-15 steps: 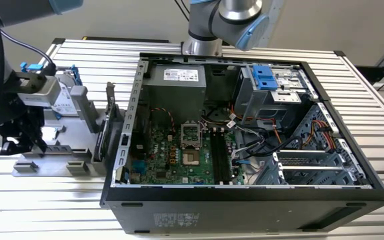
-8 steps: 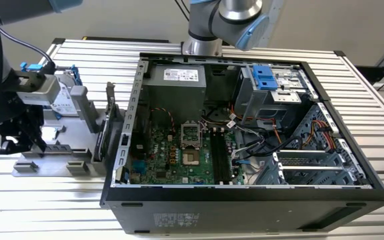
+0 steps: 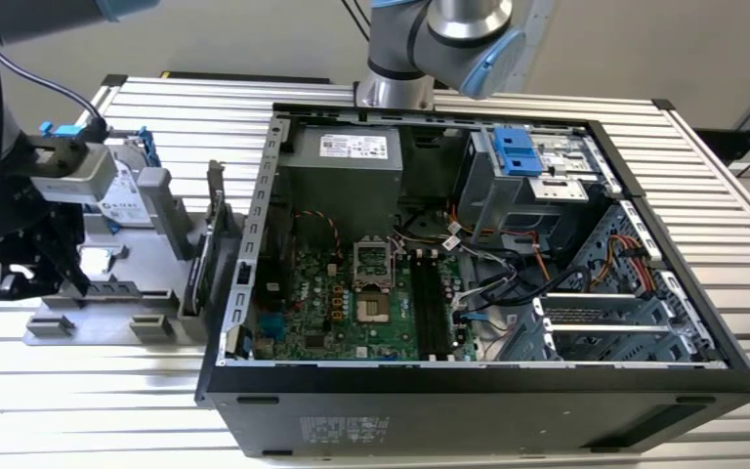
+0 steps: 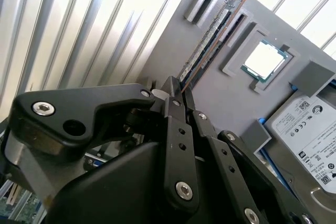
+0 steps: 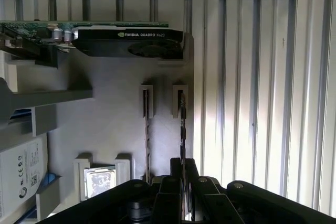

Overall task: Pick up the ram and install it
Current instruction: 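Pick up the ram and move it above insertion slot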

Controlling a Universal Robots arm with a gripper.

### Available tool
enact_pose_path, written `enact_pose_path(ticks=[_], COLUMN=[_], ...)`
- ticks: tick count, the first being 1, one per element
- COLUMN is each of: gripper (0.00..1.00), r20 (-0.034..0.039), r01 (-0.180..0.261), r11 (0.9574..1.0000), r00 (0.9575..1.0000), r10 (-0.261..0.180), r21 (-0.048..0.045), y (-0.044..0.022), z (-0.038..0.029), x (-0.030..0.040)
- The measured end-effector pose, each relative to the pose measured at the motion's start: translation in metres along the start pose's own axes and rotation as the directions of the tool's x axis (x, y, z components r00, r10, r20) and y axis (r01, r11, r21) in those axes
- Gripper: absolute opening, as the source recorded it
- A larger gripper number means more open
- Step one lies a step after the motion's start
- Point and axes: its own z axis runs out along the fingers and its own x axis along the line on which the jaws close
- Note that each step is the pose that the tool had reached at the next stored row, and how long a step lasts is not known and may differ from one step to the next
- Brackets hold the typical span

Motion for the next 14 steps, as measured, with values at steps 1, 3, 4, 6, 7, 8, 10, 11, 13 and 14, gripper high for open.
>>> enact_pose_path(ticks=[1, 3, 4, 6, 7, 8, 10, 11, 13, 14], gripper=[0.00, 0.00, 0.00, 0.00, 0.00, 0.00, 0.00, 0.00, 0.00, 0.00], r20=[0.0000, 0.0000, 0.0001, 0.0000, 0.0001, 0.0001, 0.0001, 0.0000, 0.0001, 0.0001], r01=[0.000, 0.000, 0.000, 0.000, 0.000, 0.000, 0.000, 0.000, 0.000, 0.000], r11=[1.0000, 1.0000, 1.0000, 1.0000, 1.0000, 1.0000, 1.0000, 1.0000, 1.0000, 1.0000], r00=[1.0000, 1.0000, 1.0000, 1.0000, 1.0000, 1.0000, 1.0000, 1.0000, 1.0000, 1.0000], r10=[0.000, 0.000, 0.000, 0.000, 0.000, 0.000, 0.000, 0.000, 0.000, 0.000], r21=[0.0000, 0.0001, 0.0000, 0.0000, 0.0001, 0.0001, 0.0001, 0.0000, 0.0001, 0.0000], y=[0.0000, 0.0000, 0.0000, 0.0000, 0.0000, 0.0000, 0.0000, 0.0000, -0.0001, -0.0001], z=[-0.0003, -0.0009, -0.0011, -0.0017, -0.0021, -0.0025, -0.0035, -0.0040, -0.0055, -0.0063], x=[0.0000, 0.0000, 0.0000, 0.0000, 0.0000, 0.0000, 0.0000, 0.0000, 0.0000, 0.0000])
